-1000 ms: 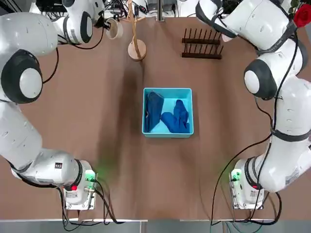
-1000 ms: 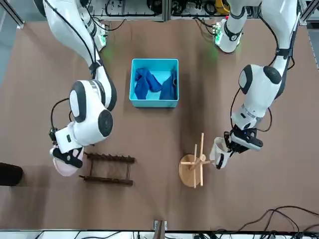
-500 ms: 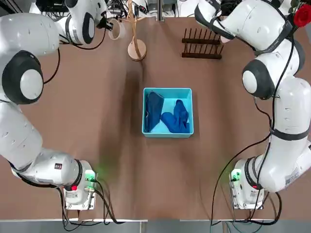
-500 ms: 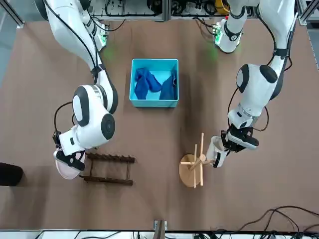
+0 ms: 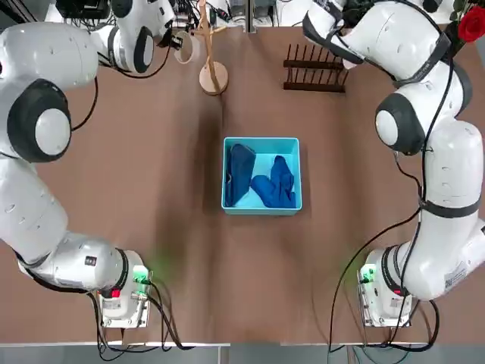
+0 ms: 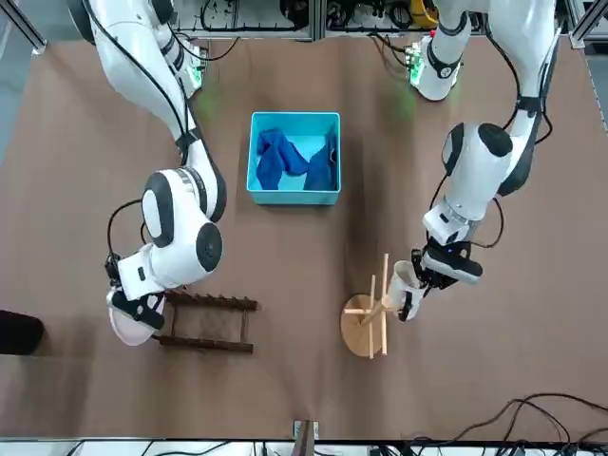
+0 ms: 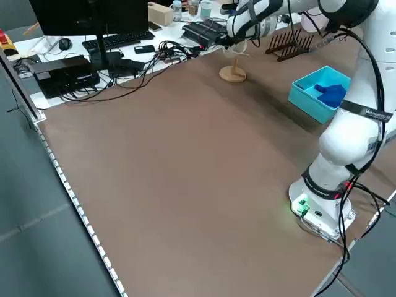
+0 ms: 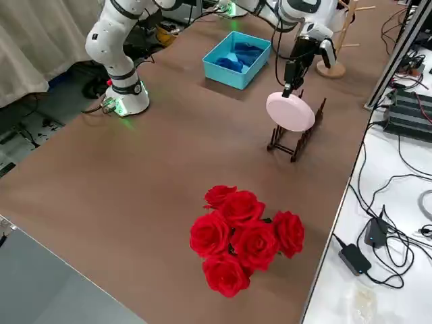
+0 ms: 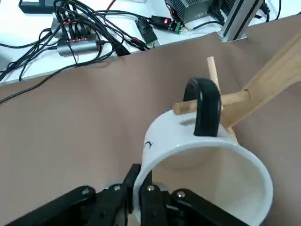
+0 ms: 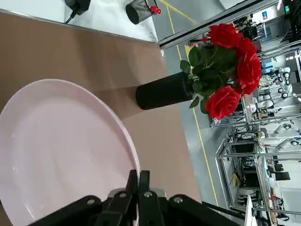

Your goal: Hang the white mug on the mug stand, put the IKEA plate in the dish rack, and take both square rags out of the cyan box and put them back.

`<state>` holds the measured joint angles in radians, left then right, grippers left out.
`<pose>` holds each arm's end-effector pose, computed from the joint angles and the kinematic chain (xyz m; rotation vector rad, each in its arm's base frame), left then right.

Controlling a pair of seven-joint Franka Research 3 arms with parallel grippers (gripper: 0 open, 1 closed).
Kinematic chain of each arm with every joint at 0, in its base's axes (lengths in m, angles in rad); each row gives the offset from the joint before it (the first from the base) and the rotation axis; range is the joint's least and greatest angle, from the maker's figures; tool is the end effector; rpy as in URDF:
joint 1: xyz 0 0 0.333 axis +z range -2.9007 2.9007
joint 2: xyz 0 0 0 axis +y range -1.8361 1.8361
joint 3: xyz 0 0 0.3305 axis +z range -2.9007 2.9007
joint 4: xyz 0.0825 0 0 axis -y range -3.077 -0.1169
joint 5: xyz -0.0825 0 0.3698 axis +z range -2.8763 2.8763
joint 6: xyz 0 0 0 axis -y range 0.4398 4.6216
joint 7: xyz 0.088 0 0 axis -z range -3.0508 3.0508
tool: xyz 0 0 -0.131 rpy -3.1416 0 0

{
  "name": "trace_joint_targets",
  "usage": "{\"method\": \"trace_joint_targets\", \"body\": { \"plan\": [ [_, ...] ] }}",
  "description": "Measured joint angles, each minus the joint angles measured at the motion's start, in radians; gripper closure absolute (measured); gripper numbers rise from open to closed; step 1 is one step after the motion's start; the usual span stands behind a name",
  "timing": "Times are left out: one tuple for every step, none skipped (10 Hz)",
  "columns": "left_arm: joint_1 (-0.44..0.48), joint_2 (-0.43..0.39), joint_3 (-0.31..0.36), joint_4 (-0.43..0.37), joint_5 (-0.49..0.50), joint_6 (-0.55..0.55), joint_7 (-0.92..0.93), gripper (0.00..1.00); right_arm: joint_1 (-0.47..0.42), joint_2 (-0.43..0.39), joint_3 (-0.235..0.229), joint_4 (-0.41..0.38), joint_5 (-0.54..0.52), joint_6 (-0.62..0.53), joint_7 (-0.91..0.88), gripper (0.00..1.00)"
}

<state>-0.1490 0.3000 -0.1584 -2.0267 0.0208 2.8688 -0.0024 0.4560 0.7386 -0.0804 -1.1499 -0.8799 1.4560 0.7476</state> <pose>0.6163 -0.1904 0.3662 2.8853 -0.4412 0.8000 0.6877 0.1736 0.3841 2.1095 -0.2812 0.1919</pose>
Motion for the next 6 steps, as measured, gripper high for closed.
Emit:
{"method": "trace_joint_targets", "body": {
  "plan": [
    [-0.003, 0.001, 0.000, 0.000, 0.000, 0.004, -0.006, 0.94, 0.000, 0.004, 0.000, 0.000, 0.000, 0.006, 0.012, 0.97],
    [-0.005, 0.003, 0.000, 0.000, 0.000, 0.005, -0.012, 0.94, 0.000, 0.007, -0.001, 0.000, 0.000, 0.009, 0.017, 0.97],
    [-0.009, 0.005, 0.000, 0.000, 0.000, 0.005, -0.019, 0.94, 0.000, 0.009, -0.001, 0.000, 0.000, 0.011, 0.022, 0.97],
    [-0.016, 0.010, -0.001, 0.002, 0.000, 0.007, -0.028, 0.94, 0.000, 0.011, -0.001, 0.000, 0.000, 0.011, 0.026, 0.97],
    [-0.022, 0.017, -0.001, 0.007, 0.000, 0.011, -0.039, 0.94, -0.001, 0.013, -0.001, 0.000, 0.000, 0.012, 0.027, 0.97],
    [-0.027, 0.025, -0.001, 0.011, 0.000, 0.013, -0.042, 0.94, -0.002, 0.014, -0.002, 0.000, 0.000, 0.012, 0.028, 0.97]
  ]
}}
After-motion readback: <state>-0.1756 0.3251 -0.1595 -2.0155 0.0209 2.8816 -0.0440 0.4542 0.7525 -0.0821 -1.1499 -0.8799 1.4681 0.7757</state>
